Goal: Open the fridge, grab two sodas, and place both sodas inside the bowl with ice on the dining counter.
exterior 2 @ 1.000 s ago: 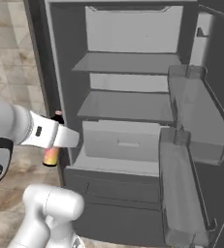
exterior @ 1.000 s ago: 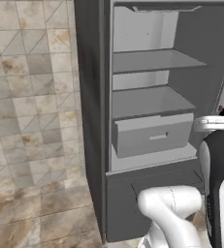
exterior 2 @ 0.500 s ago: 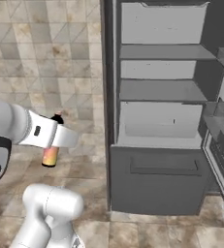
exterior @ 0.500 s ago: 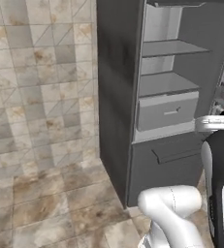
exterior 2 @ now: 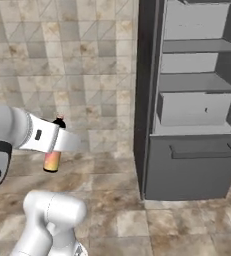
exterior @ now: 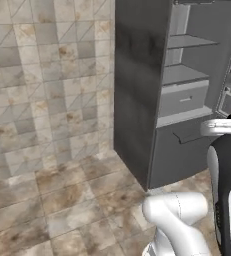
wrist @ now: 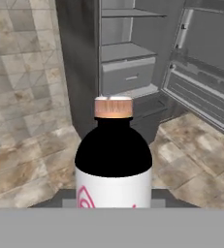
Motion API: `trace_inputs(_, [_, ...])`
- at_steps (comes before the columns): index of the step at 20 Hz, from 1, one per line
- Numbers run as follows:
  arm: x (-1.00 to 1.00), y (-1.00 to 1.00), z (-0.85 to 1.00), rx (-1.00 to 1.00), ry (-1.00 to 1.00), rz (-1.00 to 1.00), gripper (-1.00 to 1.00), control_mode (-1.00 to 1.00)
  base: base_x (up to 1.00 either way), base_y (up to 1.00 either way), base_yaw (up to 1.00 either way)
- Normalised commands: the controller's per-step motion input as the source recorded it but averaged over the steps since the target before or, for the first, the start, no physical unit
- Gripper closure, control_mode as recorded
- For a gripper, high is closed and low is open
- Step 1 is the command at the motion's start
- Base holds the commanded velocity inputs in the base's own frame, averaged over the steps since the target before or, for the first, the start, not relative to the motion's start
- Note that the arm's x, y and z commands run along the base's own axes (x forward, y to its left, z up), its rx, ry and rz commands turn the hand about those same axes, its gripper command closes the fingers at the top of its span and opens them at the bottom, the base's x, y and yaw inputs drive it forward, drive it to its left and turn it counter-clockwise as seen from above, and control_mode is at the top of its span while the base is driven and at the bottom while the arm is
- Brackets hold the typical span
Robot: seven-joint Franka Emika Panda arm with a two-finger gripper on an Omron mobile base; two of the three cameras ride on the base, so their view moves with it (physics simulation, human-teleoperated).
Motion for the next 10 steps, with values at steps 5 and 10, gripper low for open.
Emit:
trace_inputs(5, [0.0, 0.0, 0.0, 0.0, 0.0, 0.0, 1.0, 1.0, -0.78, 0.92, -0.28])
trace_inputs(10, [0.0, 0.0, 0.0, 0.0, 0.0, 0.0, 1.0, 1.0, -0.81, 0.76, -0.34])
